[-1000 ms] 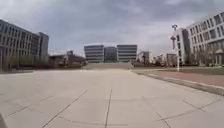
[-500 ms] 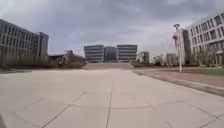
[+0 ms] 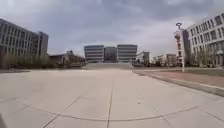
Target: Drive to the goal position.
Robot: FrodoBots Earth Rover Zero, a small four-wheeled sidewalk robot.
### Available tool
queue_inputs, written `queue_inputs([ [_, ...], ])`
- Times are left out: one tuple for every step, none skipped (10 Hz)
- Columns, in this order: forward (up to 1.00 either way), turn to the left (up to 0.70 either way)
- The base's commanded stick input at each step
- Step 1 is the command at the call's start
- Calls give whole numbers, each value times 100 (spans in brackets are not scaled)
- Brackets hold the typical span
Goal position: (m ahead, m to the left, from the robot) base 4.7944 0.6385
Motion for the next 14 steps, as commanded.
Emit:
queue_inputs([
  [70,0],
  [70,0],
  [70,0],
  [70,0],
  [70,0],
  [70,0],
  [70,0],
  [70,0],
  [70,0],
  [70,0],
  [70,0],
  [70,0],
  [70,0],
  [70,0],
])
